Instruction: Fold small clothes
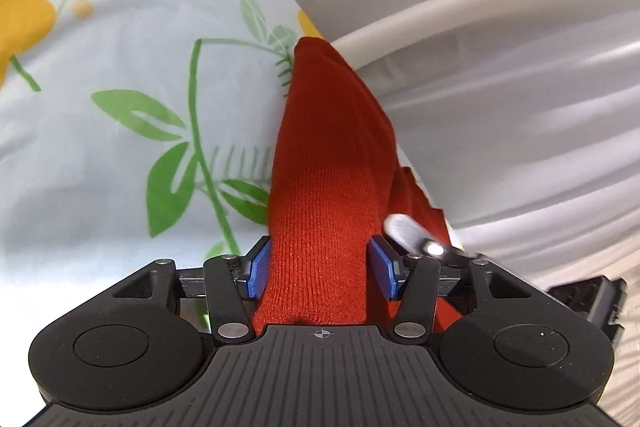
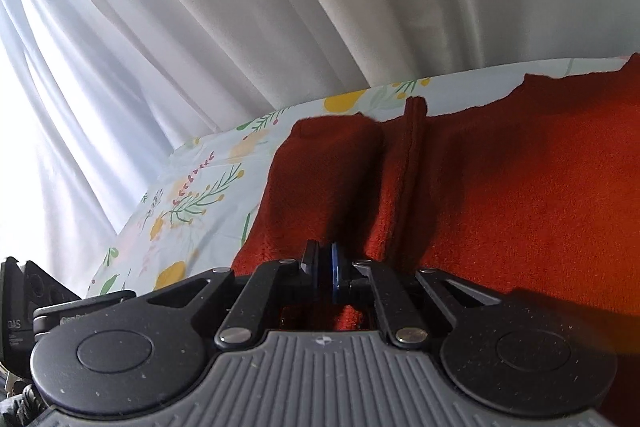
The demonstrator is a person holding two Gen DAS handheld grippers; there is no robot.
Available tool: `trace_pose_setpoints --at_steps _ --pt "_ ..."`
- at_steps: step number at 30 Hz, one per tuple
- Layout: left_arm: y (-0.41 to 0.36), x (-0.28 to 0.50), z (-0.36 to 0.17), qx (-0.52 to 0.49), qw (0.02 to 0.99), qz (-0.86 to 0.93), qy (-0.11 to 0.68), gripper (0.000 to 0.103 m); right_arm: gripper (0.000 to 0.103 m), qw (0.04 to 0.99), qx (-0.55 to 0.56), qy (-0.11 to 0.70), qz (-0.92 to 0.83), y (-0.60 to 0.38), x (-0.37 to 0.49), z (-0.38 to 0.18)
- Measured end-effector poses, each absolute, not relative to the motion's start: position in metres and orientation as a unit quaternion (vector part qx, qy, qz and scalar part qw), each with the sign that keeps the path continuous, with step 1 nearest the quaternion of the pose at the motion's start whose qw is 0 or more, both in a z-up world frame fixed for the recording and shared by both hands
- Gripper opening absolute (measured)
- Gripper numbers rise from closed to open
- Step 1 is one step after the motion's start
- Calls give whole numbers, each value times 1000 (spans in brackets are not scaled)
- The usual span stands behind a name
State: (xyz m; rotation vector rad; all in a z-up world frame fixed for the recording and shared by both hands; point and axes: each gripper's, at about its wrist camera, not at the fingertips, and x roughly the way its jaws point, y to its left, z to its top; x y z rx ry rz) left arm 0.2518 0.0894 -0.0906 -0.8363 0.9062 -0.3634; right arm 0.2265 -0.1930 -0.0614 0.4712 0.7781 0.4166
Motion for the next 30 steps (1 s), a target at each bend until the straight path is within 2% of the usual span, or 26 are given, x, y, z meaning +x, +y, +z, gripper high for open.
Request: trace_pose_setpoints --at_steps 2,5,6,10,14,17,18,23,26,30 --pt "92 251 -93 -394 797 -175 423 56 10 883 245 358 179 -209 225 -55" --pt "89 251 -89 -379 803 -178 423 56 35 874 284 362 158 -230 233 -56" --pt "87 252 -88 -374 806 -179 423 56 36 865 294 372 163 -231 239 -59" --pt "84 250 -85 -362 809 -180 426 56 36 829 337 395 208 -217 262 -75" --pt "82 250 -83 -354 811 -178 431 56 34 838 302 401 214 -189 275 -72" --pt "80 247 -82 -344 813 -181 435 57 12 858 253 400 201 -178 278 -67" --pt "79 247 -81 -346 811 -180 436 57 10 865 237 397 196 -175 276 -65" --pt "81 227 -56 -320 825 -204 419 60 8 915 130 342 172 -176 245 -30" --pt "72 215 -43 -281 831 -235 418 64 8 932 107 312 152 -199 226 -9" --pt "44 214 -47 -238 830 -256 435 64 8 941 83 308 110 -232 212 -3"
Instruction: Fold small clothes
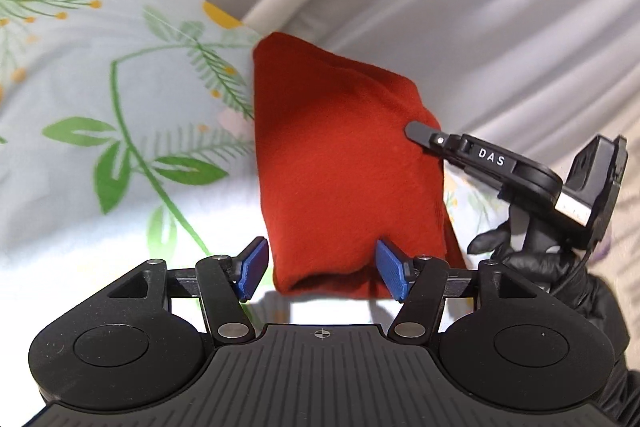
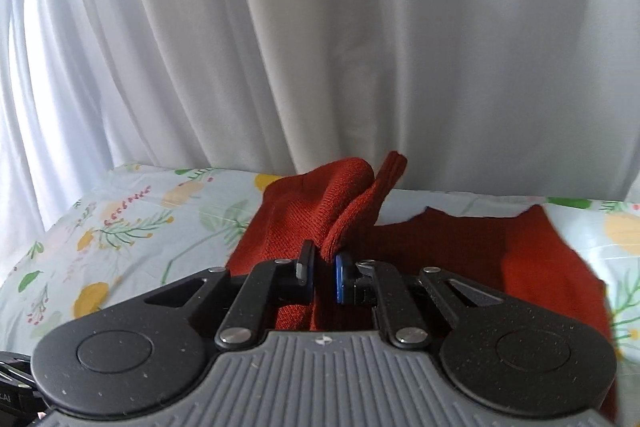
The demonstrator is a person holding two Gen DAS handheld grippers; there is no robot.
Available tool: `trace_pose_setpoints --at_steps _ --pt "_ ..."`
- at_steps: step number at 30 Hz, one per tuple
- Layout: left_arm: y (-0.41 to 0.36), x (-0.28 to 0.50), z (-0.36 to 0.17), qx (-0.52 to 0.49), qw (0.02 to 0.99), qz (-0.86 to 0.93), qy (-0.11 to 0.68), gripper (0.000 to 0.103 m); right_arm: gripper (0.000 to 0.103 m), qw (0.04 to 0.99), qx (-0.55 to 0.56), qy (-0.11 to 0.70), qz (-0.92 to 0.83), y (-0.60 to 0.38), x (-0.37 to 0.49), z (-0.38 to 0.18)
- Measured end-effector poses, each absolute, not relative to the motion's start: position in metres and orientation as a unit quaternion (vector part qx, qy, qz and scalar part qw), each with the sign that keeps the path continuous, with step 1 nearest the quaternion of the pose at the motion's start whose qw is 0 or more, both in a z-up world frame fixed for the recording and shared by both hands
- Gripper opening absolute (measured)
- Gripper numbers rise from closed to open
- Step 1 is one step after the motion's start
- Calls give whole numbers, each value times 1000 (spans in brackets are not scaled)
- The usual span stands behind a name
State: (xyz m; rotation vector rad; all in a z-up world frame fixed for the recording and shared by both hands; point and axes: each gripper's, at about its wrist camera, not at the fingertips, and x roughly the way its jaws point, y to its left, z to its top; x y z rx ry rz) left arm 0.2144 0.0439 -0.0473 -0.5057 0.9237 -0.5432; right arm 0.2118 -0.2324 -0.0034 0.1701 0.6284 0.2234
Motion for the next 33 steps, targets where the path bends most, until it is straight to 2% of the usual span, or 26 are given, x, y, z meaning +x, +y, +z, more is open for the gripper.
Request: trace_pose_setpoints --at_steps 5,8,10,12,14,17,20,24,31,32,33 --pt "1 219 -63 -173 831 -261 459 66 9 938 85 332 50 -268 210 -30" --pt "-9 219 -68 -148 843 -246 455 66 13 920 138 366 28 -286 211 -52" --pt "-9 219 -67 -141 845 -240 456 66 19 905 205 372 33 -303 198 -56" --pt "-8 218 -66 -137 847 -239 455 66 41 879 284 379 56 -316 181 -64" --pt "-8 218 -66 -136 847 -238 455 66 55 851 356 376 87 -327 158 -75" --pt "-11 219 -67 -129 851 -233 452 66 56 819 433 357 116 -328 144 -91" --pt "-17 217 -64 -122 853 -229 453 66 58 806 452 356 136 -321 148 -93" --pt "-16 216 -64 -125 854 -222 454 66 58 794 477 339 165 -326 144 -93" --pt "-21 215 -63 -116 858 -214 453 71 58 774 478 377 176 -314 154 -111" --pt "-22 216 -62 -113 858 -213 454 71 48 781 466 379 171 -309 157 -108" --pt "-22 216 -62 -111 858 -212 455 71 17 792 448 380 164 -304 160 -104"
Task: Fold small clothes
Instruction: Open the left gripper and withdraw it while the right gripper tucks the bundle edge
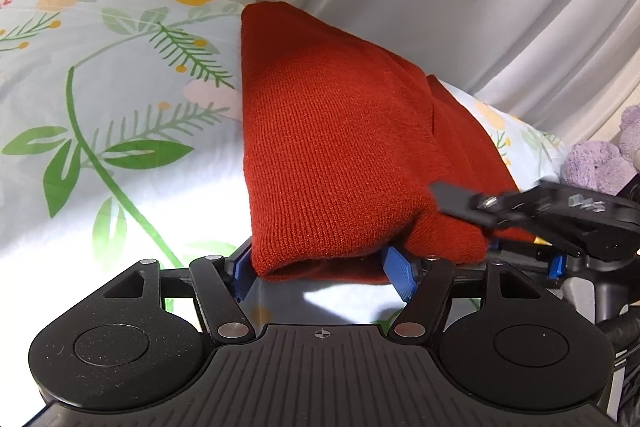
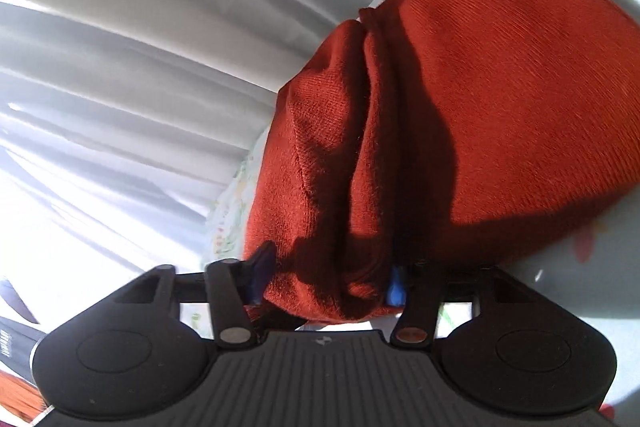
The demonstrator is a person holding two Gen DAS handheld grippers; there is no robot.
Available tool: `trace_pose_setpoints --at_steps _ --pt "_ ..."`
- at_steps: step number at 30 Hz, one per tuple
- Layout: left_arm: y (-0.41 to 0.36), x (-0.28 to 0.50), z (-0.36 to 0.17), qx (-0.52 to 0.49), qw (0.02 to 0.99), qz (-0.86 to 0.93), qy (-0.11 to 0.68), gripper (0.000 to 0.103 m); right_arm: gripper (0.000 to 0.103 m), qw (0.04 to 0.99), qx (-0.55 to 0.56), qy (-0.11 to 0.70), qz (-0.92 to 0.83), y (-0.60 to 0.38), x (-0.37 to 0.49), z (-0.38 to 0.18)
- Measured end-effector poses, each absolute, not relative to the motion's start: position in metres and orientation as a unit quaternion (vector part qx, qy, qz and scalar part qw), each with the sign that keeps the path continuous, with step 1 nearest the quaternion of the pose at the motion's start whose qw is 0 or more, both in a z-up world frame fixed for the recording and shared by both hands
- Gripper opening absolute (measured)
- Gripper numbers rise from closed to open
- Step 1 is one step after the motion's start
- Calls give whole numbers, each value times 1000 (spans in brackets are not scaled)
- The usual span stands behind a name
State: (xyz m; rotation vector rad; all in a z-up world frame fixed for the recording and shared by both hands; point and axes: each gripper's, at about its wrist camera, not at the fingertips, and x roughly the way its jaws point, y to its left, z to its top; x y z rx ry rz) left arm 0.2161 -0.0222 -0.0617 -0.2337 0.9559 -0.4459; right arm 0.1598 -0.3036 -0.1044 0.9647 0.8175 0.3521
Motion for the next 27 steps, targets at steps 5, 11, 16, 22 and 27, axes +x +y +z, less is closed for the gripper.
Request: trace_pose_setpoints --at_steps 5,11,16,22,27 --pt "-15 214 -52 -117 854 -221 456 72 13 872 319 357 99 -297 157 -66" --pt "2 221 -36 -187 834 -264 446 80 19 886 235 386 100 -302 162 -74" --pt "15 258 -34 -263 834 -232 426 86 49 870 323 356 111 -334 182 -66" --pt "7 297 -65 -310 798 -218 469 84 46 825 403 374 133 -345 242 -88" --pt "0 295 -60 -300 805 -226 458 85 39 851 328 382 150 -317 268 -77"
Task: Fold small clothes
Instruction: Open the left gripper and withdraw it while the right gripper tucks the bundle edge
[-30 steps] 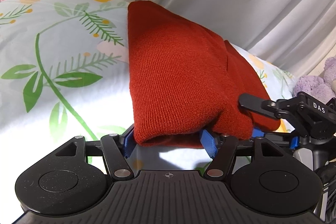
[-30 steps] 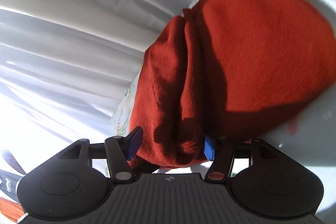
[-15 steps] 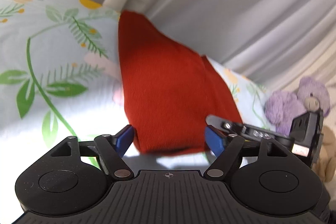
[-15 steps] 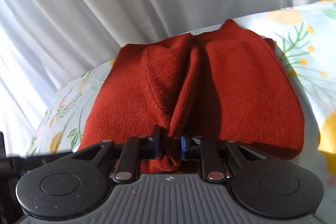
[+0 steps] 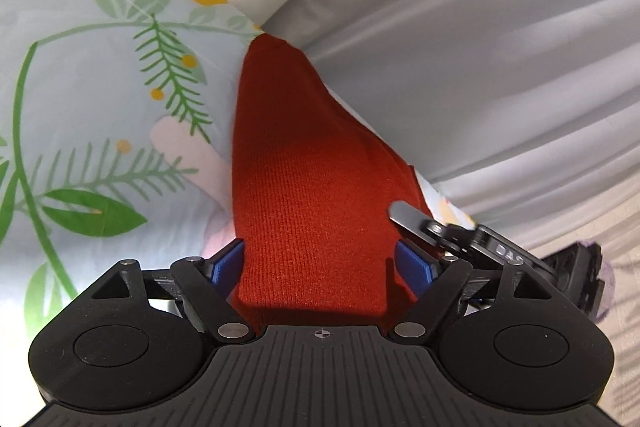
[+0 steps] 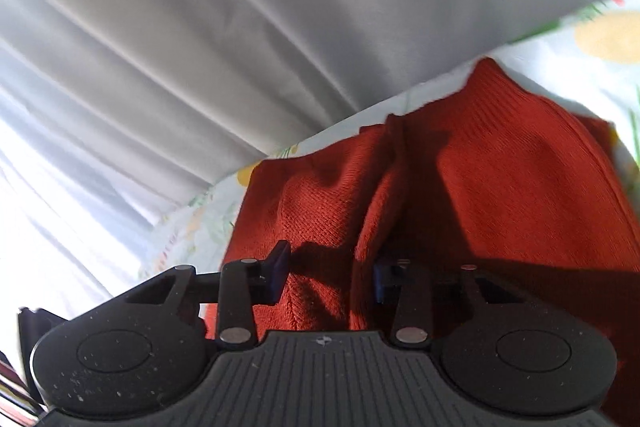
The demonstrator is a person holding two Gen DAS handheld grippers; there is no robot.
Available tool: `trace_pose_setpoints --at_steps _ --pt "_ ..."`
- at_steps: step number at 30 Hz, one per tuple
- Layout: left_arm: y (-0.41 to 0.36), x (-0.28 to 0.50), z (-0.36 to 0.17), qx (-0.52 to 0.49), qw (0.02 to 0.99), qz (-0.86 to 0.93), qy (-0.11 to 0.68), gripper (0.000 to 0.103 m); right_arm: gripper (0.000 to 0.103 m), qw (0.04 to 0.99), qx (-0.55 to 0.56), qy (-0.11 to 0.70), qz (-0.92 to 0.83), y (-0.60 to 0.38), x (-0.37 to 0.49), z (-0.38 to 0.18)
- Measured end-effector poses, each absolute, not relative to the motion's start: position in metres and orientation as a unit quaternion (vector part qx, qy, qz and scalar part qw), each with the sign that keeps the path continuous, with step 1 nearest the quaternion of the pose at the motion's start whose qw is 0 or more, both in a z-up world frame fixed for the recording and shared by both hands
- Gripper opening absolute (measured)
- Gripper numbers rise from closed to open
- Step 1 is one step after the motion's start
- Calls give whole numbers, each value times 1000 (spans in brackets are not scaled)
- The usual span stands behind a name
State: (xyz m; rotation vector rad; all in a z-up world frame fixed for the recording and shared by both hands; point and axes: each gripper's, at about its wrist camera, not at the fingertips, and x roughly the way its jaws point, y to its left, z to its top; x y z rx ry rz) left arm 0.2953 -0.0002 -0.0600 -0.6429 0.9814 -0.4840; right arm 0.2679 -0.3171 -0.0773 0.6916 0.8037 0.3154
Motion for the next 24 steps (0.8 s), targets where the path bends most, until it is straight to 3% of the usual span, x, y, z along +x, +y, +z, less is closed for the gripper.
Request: trace_pose_setpoints --at_steps 1,3,14,24 --pt "-2 295 -59 -292 808 -227 459 85 37 853 319 388 145 -313 272 -78" --pt "-3 292 -54 -275 814 -226 458 84 11 866 294 385 127 -307 275 -75" --pt "-31 270 -22 -168 858 -208 439 87 10 958 19 284 24 -286 222 -14" --pt "-60 263 -37 -127 854 -223 454 87 10 952 8 301 -57 -317 214 -29"
